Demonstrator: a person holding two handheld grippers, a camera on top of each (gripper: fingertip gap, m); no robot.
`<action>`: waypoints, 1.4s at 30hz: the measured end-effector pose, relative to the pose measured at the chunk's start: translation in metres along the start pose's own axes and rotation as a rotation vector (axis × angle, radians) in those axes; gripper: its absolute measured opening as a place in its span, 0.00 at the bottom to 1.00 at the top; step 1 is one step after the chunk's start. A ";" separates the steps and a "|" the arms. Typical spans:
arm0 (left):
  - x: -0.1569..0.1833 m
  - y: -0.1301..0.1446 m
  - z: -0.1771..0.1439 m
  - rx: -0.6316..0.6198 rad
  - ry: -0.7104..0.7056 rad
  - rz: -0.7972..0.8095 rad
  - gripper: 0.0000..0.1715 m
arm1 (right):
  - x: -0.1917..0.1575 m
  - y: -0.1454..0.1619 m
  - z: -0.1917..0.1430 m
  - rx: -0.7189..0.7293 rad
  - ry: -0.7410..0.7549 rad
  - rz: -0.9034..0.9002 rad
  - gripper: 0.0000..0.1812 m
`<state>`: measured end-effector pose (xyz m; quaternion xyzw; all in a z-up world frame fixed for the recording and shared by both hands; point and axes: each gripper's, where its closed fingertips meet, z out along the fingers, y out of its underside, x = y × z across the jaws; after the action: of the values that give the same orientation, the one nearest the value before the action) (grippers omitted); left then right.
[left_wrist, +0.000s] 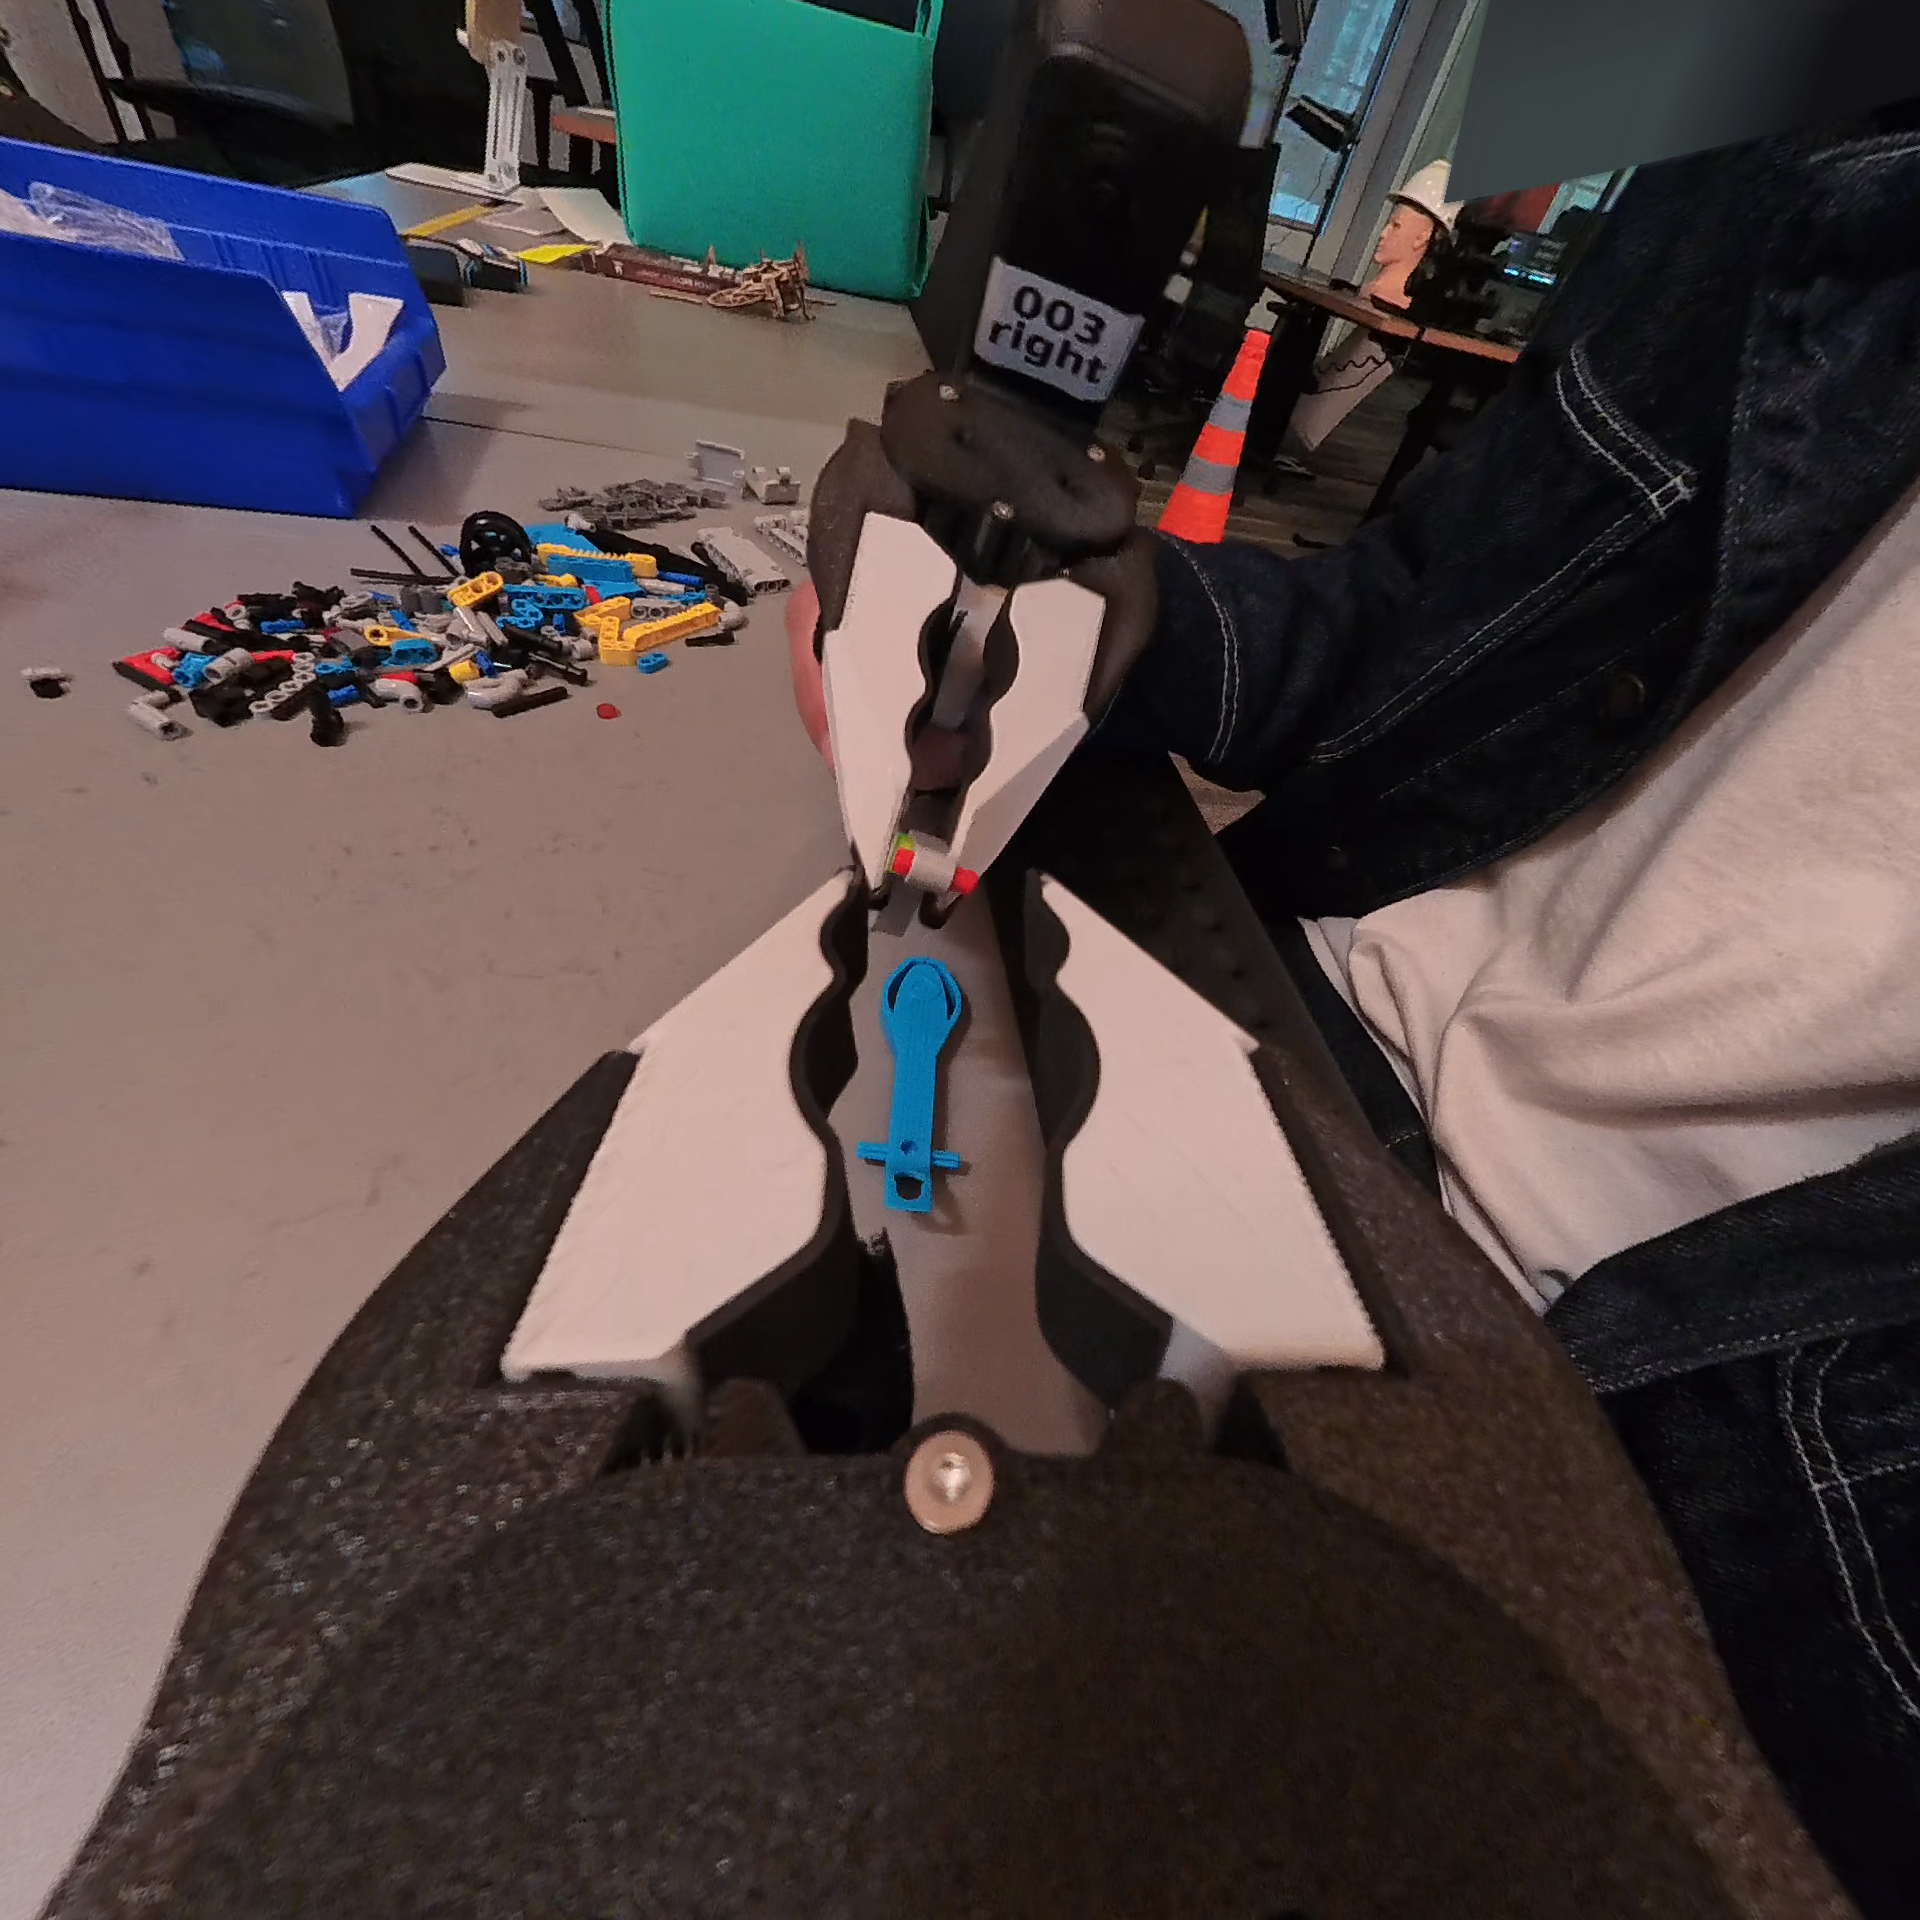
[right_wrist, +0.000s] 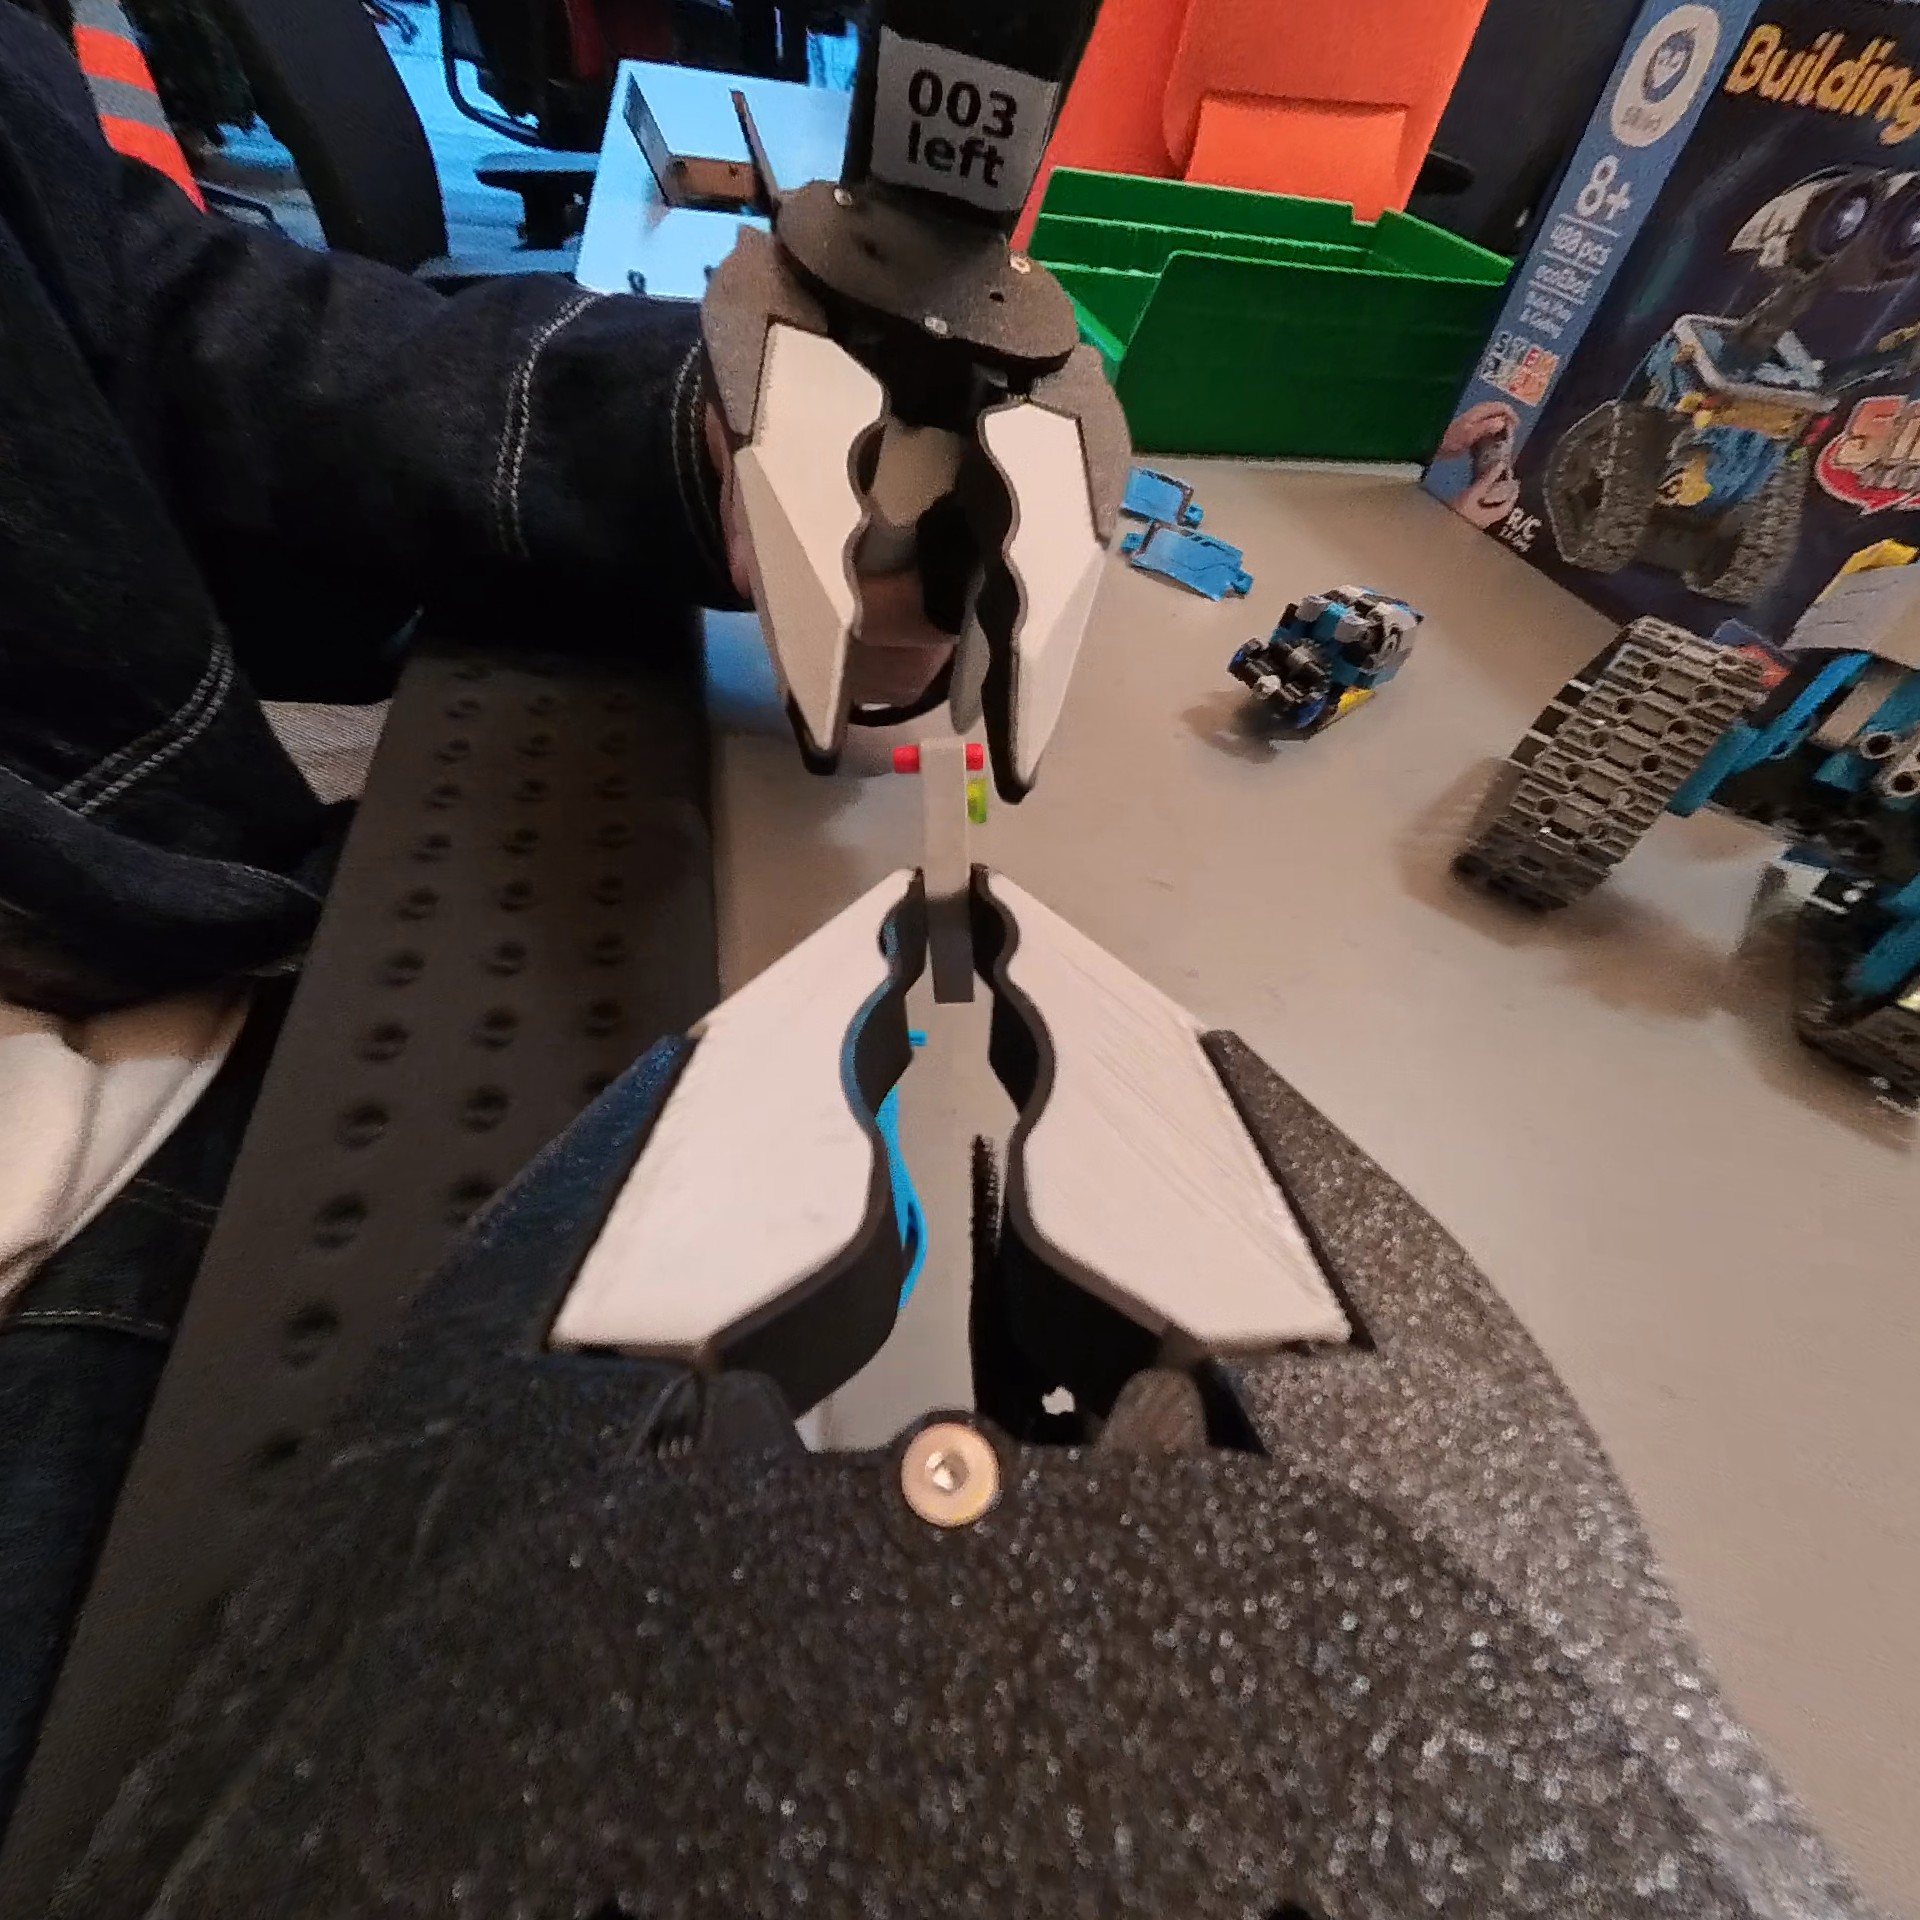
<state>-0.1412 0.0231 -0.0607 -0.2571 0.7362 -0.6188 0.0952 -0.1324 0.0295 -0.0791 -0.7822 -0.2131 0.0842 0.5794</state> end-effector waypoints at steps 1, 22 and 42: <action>0.000 -0.001 0.000 0.002 -0.005 0.003 0.16 | 0.000 0.001 0.000 -0.003 -0.013 0.019 0.03; -0.007 0.007 0.004 -0.038 -0.058 -0.012 0.08 | 0.008 0.012 0.002 -0.056 -0.022 0.165 0.04; 0.012 -0.014 -0.001 0.071 0.090 -0.079 0.07 | -0.017 -0.008 -0.004 0.063 -0.232 0.236 0.03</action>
<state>-0.1482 0.0163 -0.0453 -0.2543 0.7067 -0.6586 0.0464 -0.1477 0.0204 -0.0719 -0.7682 -0.1825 0.2482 0.5612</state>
